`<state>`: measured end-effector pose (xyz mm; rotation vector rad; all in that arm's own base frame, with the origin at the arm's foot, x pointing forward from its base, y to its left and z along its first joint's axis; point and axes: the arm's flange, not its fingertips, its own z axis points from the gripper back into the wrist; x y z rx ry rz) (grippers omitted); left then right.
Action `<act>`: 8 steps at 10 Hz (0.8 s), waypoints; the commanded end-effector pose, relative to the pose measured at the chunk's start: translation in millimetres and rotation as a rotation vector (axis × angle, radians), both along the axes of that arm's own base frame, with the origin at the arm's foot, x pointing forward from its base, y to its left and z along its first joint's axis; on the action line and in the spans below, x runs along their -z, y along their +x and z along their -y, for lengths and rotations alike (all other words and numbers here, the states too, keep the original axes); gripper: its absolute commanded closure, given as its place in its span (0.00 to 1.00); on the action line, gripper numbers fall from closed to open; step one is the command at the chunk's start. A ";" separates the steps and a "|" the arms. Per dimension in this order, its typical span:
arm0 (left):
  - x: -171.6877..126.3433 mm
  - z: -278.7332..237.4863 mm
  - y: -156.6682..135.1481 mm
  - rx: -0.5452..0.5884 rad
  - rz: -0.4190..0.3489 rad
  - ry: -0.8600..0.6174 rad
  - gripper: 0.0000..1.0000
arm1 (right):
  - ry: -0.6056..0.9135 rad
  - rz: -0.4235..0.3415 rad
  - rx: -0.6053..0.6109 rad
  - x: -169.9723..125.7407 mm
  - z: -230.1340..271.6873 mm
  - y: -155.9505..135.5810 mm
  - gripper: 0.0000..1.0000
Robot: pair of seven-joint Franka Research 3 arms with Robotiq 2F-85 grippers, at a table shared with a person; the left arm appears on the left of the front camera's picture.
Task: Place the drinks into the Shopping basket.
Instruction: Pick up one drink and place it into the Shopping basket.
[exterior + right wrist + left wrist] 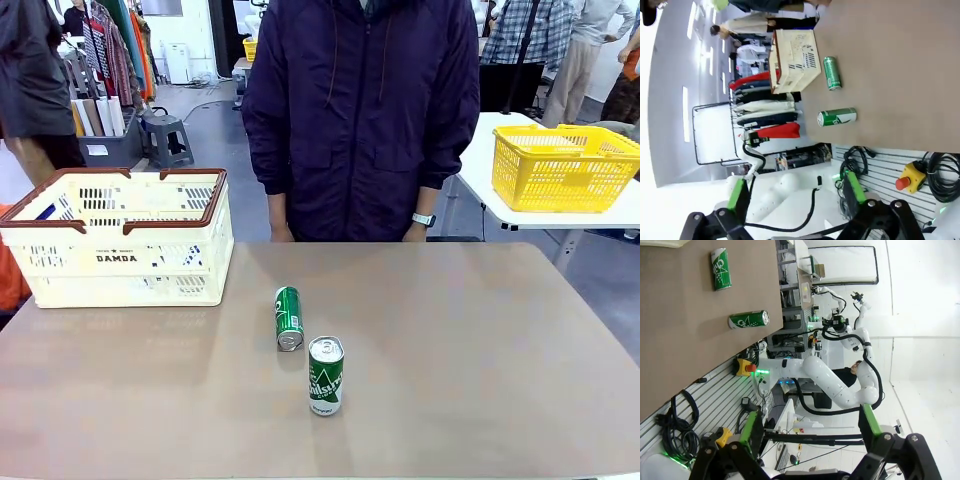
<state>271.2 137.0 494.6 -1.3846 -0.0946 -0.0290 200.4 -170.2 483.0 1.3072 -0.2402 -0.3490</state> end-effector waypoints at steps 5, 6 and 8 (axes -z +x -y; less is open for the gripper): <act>-3.0 1.3 -1.1 -0.005 0.005 -0.019 0.00 | -0.049 0.021 -0.040 -16.1 -19.8 9.6 0.00; 0.0 0.0 0.0 0.000 0.000 0.000 0.00 | -0.049 0.021 -0.040 -16.1 -19.8 9.6 0.00; -53.4 94.4 60.2 0.129 -0.184 0.306 0.00 | -0.049 0.021 -0.040 -16.1 -19.8 9.6 0.00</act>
